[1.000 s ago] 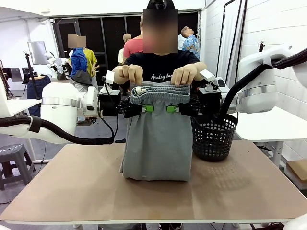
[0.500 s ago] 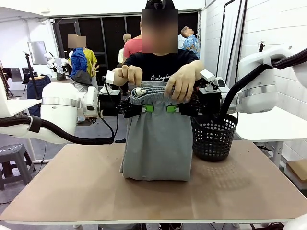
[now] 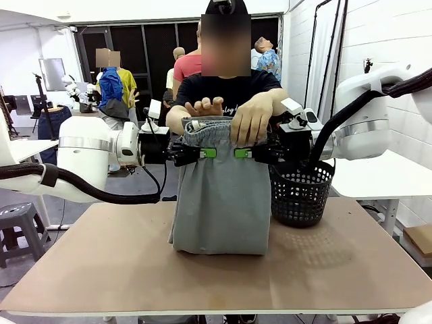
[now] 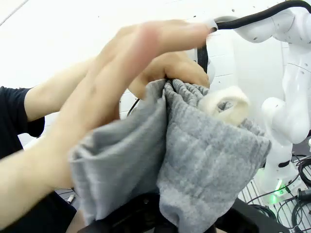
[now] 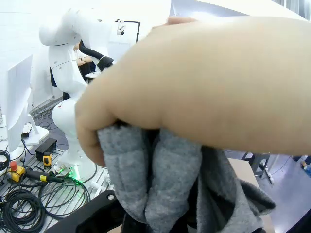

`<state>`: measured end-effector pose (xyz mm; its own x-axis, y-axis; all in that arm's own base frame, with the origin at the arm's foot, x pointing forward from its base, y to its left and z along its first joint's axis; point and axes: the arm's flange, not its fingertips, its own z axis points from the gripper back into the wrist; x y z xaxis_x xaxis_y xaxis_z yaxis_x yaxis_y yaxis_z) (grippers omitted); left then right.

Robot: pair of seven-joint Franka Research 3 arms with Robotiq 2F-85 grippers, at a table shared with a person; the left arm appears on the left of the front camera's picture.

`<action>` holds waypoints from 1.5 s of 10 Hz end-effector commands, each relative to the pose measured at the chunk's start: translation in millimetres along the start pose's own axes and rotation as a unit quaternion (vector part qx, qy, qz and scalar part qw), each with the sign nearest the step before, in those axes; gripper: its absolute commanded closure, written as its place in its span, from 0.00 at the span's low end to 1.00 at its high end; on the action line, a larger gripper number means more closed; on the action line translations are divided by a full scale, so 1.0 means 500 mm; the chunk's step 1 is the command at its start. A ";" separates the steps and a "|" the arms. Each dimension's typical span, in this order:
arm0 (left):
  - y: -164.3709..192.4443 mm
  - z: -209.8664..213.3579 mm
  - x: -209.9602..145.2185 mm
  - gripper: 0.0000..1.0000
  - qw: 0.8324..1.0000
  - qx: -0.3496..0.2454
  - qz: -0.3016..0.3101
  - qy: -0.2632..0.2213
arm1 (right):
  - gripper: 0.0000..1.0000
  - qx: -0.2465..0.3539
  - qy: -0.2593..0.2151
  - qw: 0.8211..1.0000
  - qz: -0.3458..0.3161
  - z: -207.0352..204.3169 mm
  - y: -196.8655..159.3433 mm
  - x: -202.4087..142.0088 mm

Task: Fold the training pants.
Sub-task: Release the ends of the Training pants and then grab the overlapped ends.

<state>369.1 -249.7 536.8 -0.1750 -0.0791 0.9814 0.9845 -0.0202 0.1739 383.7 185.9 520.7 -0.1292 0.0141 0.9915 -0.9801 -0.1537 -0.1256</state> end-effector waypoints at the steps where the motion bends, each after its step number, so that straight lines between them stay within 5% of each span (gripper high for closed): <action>1: -0.001 -0.002 0.008 1.00 1.000 0.008 -0.003 -0.005 | 1.00 -0.006 -0.017 1.000 0.005 0.000 0.009 0.002; 15: -0.001 -0.002 0.008 1.00 1.000 0.008 -0.003 -0.005 | 1.00 -0.006 -0.017 1.000 0.005 0.000 0.009 0.002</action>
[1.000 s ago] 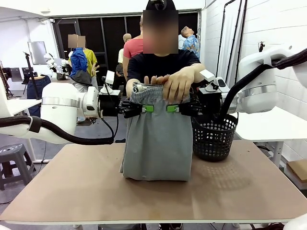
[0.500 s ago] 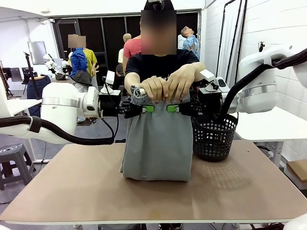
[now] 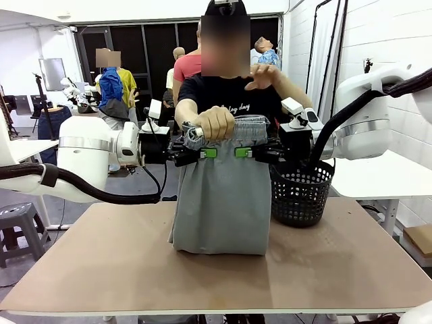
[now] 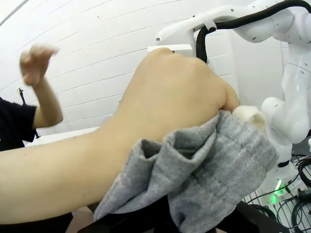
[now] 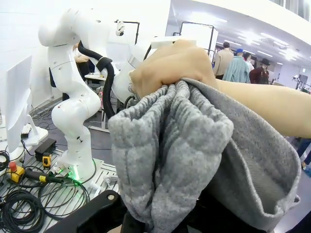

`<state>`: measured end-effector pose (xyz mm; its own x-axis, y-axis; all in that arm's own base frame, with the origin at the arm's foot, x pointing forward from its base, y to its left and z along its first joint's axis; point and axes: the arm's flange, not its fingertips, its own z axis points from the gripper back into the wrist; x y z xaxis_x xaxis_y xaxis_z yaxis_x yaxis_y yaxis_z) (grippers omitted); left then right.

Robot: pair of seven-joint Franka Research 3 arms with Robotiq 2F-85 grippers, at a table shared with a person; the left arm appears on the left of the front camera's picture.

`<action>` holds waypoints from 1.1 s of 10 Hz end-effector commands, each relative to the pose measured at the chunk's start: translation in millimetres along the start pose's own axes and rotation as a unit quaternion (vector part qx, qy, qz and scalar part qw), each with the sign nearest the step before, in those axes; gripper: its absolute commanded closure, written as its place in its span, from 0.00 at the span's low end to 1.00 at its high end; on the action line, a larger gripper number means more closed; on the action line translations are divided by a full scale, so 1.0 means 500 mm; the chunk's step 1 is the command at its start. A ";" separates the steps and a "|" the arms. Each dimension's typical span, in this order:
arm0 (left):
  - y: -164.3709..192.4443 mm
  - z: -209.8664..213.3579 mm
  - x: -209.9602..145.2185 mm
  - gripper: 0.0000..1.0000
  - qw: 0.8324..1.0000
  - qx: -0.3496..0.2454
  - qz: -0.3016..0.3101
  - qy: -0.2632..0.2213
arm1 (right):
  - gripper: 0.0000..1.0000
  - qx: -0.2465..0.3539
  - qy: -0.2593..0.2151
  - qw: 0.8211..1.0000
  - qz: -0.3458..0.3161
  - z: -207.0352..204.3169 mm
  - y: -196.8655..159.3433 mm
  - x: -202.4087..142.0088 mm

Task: Fold the training pants.
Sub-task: Release the ends of the Training pants and then grab the overlapped ends.

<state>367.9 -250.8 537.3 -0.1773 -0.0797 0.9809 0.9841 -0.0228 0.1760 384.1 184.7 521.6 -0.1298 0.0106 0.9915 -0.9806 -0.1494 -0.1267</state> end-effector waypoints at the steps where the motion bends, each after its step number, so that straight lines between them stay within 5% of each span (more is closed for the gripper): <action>1: 0.001 0.000 0.006 1.00 1.000 0.009 -0.002 -0.005 | 1.00 -0.004 -0.016 1.000 0.004 -0.002 0.009 0.000; 11: 0.001 0.000 0.006 1.00 1.000 0.009 -0.002 -0.005 | 1.00 -0.004 -0.016 1.000 0.004 -0.002 0.009 0.000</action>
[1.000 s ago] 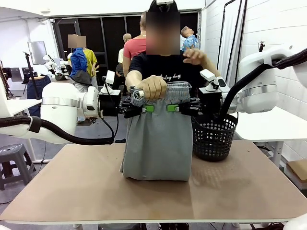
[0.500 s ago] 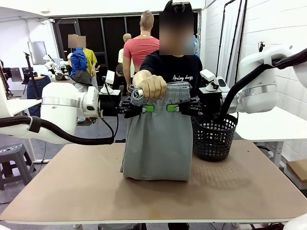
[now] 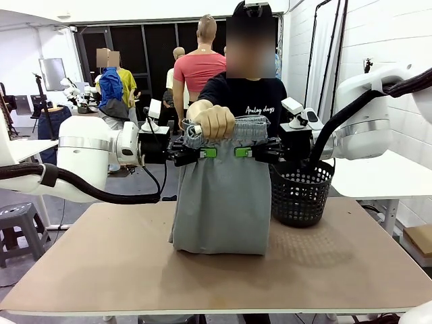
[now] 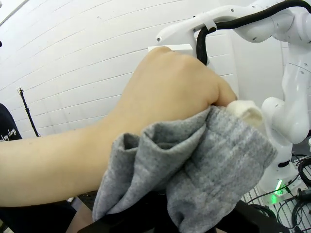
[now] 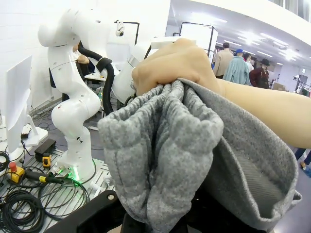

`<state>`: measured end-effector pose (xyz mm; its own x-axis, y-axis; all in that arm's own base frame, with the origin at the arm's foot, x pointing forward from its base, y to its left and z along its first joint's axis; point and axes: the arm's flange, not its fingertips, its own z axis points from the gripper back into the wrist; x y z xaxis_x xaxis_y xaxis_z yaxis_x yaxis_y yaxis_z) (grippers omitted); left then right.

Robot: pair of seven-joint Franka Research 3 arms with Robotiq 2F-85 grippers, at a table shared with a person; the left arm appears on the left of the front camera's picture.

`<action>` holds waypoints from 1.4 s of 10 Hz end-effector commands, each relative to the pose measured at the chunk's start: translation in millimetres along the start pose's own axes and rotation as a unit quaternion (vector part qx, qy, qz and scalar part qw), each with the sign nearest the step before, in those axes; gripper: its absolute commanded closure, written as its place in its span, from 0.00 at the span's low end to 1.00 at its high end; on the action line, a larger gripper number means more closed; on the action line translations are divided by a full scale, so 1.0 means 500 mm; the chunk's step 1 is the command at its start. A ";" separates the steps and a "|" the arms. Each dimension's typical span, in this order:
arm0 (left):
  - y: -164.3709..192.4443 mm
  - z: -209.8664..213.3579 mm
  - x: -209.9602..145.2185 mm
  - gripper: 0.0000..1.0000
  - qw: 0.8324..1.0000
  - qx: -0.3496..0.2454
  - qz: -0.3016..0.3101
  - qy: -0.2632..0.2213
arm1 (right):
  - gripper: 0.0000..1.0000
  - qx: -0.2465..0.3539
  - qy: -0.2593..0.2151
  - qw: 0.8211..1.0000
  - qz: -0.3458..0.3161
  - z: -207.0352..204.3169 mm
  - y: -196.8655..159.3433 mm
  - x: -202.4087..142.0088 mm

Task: Fold the training pants.
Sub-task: Release the ends of the Training pants and then grab the overlapped ends.

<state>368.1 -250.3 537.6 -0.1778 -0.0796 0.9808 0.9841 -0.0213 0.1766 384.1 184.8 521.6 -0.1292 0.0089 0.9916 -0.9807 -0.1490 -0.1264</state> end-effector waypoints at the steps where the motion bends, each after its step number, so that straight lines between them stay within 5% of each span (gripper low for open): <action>1: 0.001 -0.001 0.006 1.00 1.000 0.009 -0.002 -0.005 | 1.00 -0.004 -0.015 1.000 0.004 -0.002 0.009 0.000; 8: -0.001 -0.001 -0.003 0.98 1.000 0.004 -0.001 -0.003 | 1.00 0.000 0.000 1.000 0.000 0.000 0.000 0.000; 9: -0.001 0.001 -0.003 0.81 1.000 0.007 0.000 -0.006 | 0.90 0.004 -0.005 1.000 -0.015 0.001 0.000 0.000; 13: -0.004 0.003 -0.004 0.01 1.000 0.012 0.004 -0.012 | 0.14 0.003 -0.006 1.000 -0.024 0.004 -0.002 0.002; 14: -0.003 0.005 -0.003 0.00 1.000 0.012 0.005 -0.012 | 0.00 0.004 -0.007 1.000 -0.025 0.003 -0.003 0.001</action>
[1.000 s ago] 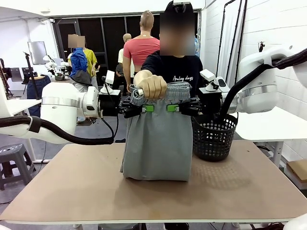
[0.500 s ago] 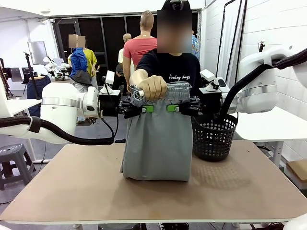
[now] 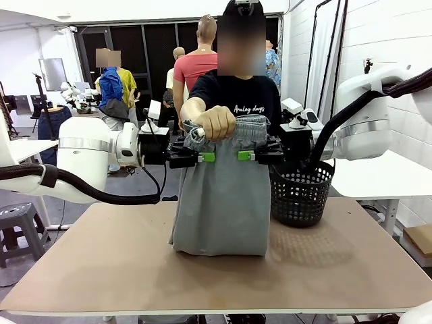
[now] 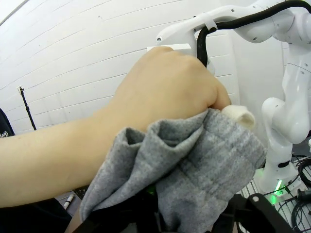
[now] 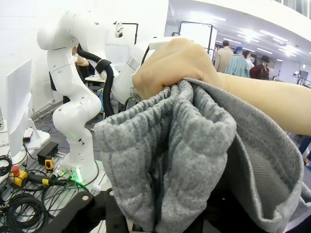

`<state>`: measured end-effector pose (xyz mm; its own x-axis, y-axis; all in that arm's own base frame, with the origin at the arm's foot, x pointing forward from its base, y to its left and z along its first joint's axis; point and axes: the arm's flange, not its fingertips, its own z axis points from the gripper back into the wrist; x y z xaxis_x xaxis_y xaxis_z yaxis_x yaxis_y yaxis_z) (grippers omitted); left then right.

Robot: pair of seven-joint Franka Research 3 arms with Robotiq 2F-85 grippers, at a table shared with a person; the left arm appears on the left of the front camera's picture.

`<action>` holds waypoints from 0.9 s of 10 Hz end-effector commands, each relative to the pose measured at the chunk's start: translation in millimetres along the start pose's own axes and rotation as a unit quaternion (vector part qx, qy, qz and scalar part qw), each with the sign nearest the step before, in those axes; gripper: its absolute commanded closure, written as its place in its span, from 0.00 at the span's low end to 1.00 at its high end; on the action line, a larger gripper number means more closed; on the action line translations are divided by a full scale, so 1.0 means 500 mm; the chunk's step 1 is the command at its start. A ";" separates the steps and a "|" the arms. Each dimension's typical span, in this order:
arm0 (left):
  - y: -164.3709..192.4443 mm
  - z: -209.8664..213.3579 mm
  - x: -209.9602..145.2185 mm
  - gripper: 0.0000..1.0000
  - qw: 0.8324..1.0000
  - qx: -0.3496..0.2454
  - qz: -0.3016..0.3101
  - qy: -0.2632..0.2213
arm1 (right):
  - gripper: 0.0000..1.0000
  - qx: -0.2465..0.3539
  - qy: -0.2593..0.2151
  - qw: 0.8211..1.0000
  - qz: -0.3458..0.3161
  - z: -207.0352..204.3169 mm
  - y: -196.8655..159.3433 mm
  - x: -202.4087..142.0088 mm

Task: Fold the training pants.
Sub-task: Release the ends of the Training pants and then grab the overlapped ends.

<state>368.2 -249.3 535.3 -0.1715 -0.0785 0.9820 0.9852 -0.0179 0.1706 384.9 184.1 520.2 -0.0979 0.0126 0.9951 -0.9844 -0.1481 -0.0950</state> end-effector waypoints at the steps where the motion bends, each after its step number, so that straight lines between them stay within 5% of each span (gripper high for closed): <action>1: -0.003 0.003 0.002 0.00 1.000 0.012 0.002 -0.012 | 0.00 0.004 -0.007 1.000 -0.009 0.003 -0.002 0.005; 9: -0.005 -0.002 -0.003 0.00 1.000 0.015 0.006 -0.009 | 0.00 0.000 -0.002 1.000 0.003 0.006 -0.001 0.002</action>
<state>367.8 -249.8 534.6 -0.1656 -0.0711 0.9836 0.9862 -0.0134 0.1650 385.3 183.3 521.1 -0.1012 0.0114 0.9948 -0.9842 -0.1473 -0.0984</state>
